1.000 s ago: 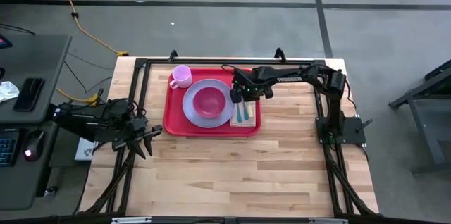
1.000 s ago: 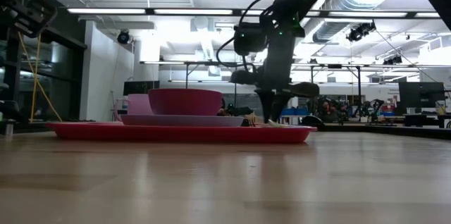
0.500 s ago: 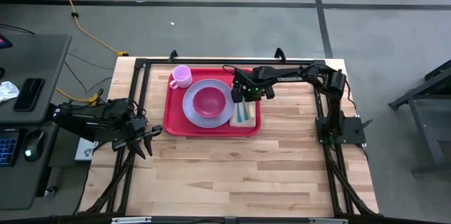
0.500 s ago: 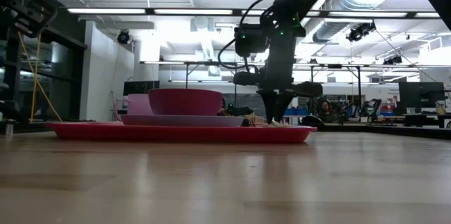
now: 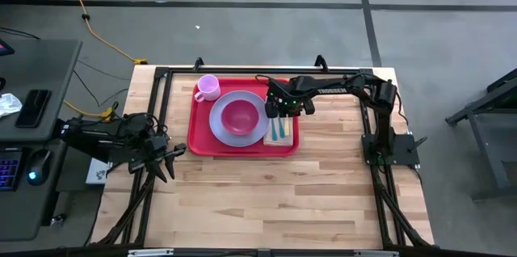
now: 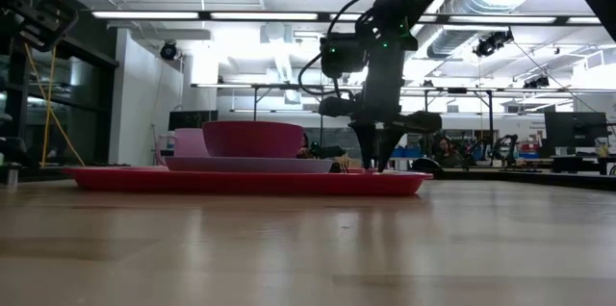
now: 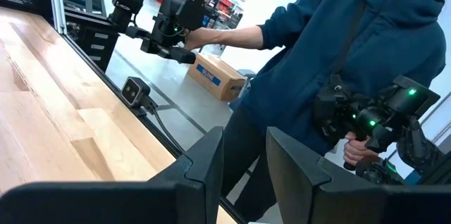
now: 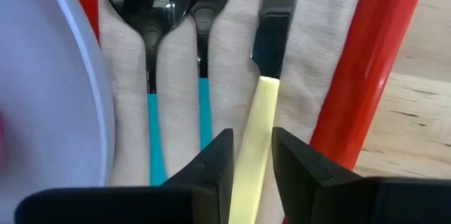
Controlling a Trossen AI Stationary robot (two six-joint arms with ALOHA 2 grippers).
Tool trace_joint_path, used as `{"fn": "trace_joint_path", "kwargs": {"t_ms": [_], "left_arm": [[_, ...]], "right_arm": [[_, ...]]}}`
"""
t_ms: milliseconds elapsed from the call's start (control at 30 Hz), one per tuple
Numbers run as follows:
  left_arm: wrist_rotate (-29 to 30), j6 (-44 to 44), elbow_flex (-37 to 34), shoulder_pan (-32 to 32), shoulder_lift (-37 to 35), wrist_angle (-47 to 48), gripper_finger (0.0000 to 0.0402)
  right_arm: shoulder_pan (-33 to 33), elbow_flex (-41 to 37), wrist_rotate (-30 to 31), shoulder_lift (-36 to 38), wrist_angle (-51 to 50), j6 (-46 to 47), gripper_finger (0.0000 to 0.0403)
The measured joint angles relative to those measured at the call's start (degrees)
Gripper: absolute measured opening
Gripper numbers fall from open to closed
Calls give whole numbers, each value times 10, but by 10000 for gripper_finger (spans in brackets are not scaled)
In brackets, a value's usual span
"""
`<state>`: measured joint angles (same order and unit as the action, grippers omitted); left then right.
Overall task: Set up tray
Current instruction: Adjust the blue fork on the white table napkin
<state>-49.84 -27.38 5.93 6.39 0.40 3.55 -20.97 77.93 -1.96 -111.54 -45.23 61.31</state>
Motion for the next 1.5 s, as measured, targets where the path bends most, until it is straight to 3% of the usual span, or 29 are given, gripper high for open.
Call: {"fn": "trace_joint_path", "kwargs": {"t_ms": [267, 633, 1233, 1500], "left_arm": [[0, 0, 0, 0, 0, 0, 140], [0, 0, 0, 0, 0, 0, 140], [0, 0, 0, 0, 0, 3, 140], [0, -1, 0, 0, 0, 9, 140]], "right_arm": [[0, 0, 0, 11, 12, -13, 74], [9, 0, 2, 17, 105, -46, 74], [0, 0, -53, -15, 136, -49, 74], [-1, -1, -38, -26, 136, -59, 74]]}}
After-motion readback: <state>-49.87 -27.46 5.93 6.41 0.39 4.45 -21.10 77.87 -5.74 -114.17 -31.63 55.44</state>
